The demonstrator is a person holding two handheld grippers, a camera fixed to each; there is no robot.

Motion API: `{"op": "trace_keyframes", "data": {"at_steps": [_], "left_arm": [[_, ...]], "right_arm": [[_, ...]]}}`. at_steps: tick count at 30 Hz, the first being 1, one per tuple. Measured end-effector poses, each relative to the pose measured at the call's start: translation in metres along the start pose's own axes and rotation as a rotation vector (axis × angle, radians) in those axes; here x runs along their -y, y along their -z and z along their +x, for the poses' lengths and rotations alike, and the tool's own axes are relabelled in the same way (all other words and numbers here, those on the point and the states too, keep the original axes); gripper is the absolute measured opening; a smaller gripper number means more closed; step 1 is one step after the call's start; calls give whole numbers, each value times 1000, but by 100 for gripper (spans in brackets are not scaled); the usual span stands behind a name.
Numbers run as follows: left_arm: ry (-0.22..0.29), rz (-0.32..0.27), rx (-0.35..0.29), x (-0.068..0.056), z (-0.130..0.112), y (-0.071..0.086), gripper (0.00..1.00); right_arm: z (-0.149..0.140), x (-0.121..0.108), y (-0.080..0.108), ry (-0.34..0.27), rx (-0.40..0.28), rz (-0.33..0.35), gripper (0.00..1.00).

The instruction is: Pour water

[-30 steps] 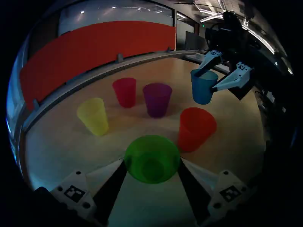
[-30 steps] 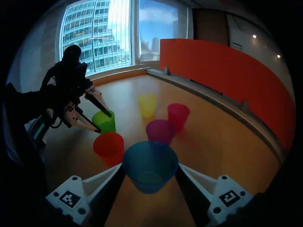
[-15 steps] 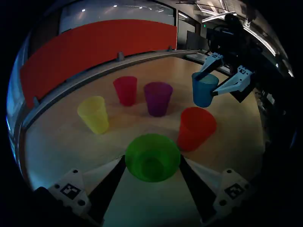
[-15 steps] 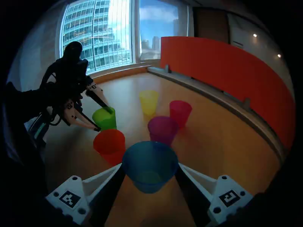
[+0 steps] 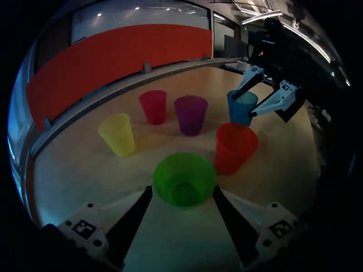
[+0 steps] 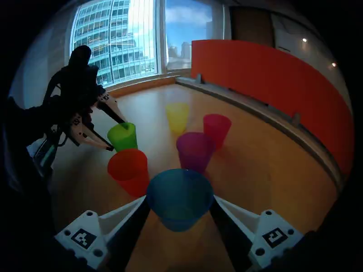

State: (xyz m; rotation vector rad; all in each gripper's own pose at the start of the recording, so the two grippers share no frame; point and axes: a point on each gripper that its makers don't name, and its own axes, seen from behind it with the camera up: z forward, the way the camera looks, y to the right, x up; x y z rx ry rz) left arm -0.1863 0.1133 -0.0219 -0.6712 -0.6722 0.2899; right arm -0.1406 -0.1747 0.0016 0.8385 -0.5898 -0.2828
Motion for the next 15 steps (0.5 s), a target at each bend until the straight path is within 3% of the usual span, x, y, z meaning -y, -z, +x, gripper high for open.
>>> {"op": "trace_keyframes", "data": {"at_steps": [15], "left_arm": [[10,14,-5,0,-6,11,99]], "right_arm": [[-17,-4,-11,11,26,-19,91]]}}
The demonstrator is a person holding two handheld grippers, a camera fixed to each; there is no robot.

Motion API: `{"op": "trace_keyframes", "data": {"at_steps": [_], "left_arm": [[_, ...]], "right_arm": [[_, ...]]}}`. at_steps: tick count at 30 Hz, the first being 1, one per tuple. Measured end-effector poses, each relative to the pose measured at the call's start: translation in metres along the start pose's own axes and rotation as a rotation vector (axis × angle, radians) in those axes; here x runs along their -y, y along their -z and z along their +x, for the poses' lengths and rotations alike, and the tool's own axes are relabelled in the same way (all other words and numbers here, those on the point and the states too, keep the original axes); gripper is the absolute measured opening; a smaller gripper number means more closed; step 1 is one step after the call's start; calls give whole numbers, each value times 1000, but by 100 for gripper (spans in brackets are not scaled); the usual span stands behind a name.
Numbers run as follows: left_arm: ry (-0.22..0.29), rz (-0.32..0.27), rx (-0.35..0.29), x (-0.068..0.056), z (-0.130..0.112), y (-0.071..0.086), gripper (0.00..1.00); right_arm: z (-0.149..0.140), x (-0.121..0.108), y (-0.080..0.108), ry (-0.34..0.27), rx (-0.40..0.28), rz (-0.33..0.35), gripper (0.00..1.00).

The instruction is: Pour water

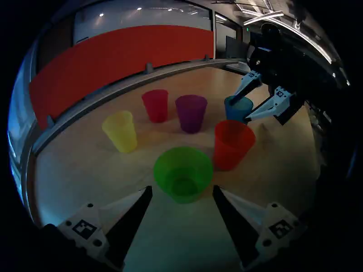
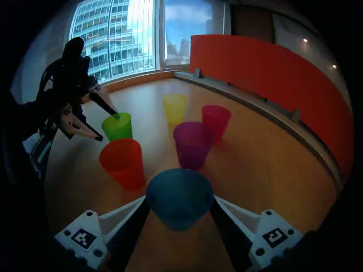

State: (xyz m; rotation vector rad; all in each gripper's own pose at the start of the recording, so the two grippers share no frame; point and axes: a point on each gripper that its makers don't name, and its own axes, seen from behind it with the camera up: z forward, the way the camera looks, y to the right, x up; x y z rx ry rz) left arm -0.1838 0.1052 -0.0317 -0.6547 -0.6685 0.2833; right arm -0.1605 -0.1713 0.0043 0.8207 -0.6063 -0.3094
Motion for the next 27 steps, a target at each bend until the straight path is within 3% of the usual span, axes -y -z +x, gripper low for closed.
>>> {"op": "trace_keyframes", "data": {"at_steps": [12,17,27], "left_arm": [[14,-1,-3,0,-3,1,100],[24,-2,-3,0,-3,1,100],[41,28,-18,9,-3,9,100]], "right_arm": [[-8,2,1,7,18,-6,92],[-15,-1,2,5,34,-23,100],[-17,1,15,-8,14,-46,100]]}}
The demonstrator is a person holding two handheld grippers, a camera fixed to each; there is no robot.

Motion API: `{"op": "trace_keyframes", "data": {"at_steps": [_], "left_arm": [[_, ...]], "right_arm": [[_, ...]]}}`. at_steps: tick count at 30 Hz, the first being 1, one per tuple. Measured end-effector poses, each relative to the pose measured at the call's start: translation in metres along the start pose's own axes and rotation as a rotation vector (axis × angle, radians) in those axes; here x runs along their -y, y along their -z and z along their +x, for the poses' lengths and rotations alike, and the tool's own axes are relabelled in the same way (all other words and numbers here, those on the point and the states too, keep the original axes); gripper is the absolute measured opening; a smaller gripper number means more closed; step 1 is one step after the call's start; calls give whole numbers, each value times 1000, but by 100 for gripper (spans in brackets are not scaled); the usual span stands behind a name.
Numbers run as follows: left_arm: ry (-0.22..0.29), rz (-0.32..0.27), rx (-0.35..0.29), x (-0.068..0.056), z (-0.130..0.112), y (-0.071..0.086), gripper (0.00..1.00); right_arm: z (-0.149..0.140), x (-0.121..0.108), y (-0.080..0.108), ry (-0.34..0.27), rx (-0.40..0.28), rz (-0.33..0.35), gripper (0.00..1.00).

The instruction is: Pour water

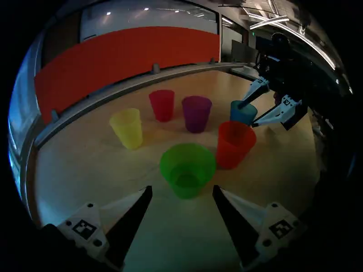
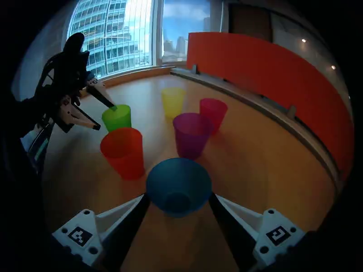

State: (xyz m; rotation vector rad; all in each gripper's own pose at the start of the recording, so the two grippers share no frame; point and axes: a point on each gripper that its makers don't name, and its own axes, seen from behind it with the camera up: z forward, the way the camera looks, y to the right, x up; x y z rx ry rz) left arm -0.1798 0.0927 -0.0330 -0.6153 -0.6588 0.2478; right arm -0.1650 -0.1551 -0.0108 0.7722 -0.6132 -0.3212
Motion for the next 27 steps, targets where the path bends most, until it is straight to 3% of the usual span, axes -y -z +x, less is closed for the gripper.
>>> {"op": "trace_keyframes", "data": {"at_steps": [8,17,27], "left_arm": [[35,52,-31,14,1,12,99],[90,122,-124,23,11,37,99],[180,234,-244,42,23,69,100]], "right_arm": [[-4,-3,21,-37,-29,-44,100],[1,-3,48,-82,-85,-94,100],[1,-2,76,-115,-133,-162,100]]}}
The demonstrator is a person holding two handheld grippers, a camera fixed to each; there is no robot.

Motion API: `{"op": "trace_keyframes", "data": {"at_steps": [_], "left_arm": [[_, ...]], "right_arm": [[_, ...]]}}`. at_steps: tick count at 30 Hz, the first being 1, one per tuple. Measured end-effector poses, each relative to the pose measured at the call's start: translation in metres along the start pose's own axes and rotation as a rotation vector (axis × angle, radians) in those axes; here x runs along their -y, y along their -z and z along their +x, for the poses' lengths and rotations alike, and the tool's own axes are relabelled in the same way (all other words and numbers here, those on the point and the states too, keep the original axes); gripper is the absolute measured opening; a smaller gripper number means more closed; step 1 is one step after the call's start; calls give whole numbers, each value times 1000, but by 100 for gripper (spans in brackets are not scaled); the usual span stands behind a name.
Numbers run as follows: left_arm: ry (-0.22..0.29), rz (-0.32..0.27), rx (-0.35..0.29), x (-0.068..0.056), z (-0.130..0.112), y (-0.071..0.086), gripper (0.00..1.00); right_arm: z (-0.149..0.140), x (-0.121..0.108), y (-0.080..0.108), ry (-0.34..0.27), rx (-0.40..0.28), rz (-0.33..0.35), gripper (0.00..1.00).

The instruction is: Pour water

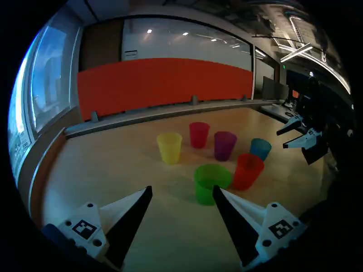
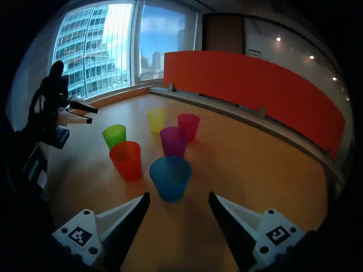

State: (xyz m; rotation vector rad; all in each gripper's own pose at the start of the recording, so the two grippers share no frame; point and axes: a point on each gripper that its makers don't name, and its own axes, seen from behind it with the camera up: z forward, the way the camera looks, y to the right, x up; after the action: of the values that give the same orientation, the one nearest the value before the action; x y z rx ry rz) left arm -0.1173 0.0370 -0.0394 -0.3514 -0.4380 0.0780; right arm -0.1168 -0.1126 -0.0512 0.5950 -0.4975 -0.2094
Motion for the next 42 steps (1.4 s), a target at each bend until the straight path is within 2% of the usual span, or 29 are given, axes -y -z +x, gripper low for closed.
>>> {"op": "trace_keyframes", "data": {"at_steps": [5,14,24,29,36,42], "left_arm": [[23,44,-62,6,13,7,99],[38,107,-162,4,32,19,99],[63,188,-276,7,54,30,99],[85,212,-318,8,64,32,99],[134,258,-363,14,70,36,99],[152,280,-378,16,69,36,99]], "right_arm": [[9,-5,10,-18,-46,-55,100],[29,-14,29,-67,-148,-155,100],[43,-41,43,-101,-240,-304,100],[48,-55,51,-133,-290,-378,100],[45,-80,58,-200,-326,-500,100],[42,-87,61,-245,-352,-546,100]]}}
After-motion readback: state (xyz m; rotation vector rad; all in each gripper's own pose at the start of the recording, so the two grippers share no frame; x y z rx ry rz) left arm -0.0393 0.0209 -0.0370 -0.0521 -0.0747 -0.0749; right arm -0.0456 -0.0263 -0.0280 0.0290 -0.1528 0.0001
